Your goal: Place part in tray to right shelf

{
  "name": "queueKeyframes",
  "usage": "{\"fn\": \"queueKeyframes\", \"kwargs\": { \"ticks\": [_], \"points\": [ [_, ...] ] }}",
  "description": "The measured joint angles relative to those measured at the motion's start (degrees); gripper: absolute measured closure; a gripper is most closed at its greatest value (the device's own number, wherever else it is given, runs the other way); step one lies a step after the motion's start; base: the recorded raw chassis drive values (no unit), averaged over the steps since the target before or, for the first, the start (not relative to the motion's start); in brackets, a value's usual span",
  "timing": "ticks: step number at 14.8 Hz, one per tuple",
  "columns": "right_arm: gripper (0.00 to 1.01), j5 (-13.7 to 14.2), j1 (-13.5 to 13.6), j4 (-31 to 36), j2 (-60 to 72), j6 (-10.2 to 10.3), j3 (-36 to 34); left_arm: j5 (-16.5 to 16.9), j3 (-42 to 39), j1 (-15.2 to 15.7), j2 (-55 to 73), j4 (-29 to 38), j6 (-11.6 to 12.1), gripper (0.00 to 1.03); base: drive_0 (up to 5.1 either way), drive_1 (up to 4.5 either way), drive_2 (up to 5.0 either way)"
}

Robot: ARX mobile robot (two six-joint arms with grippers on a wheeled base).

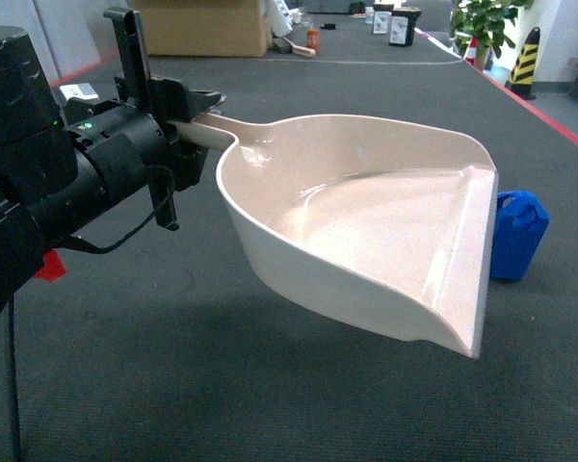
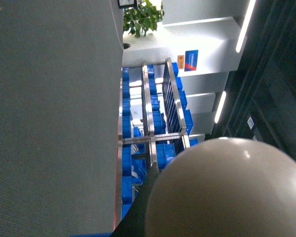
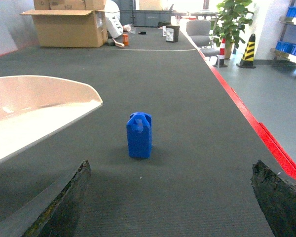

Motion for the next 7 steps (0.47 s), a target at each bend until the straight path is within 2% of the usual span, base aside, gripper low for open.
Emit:
{"fn": "queueKeyframes", "kwargs": {
  "ticks": [4, 5, 6, 7],
  "points": [
    [0.03, 0.0, 0.0, 0.0, 0.0, 0.0, 0.0, 0.2, 0.0, -0.1, 0.0, 0.0, -0.2, 0.91, 0.0, 0.00, 0.0],
    [0.03, -0.3, 0.0, -2.1, 0.5, -0.3, 0.4, 0.1, 0.0, 0.1, 0.0, 0.0, -0.2, 0.91, 0.0, 0.00, 0.0],
    [0.03, -2.0, -0.3, -11.0, 8.9, -2.0, 5.0, 0.1, 0.0, 0.2, 0.0, 0.0, -0.2, 0.91, 0.0, 0.00, 0.0],
    [0.03, -2.4, -0.8, -9.5, 18.6, -2.3, 8.7, 0.2, 0.0, 0.0, 0.0, 0.1, -0.2, 0.91, 0.0, 0.00, 0.0]
  ]
}}
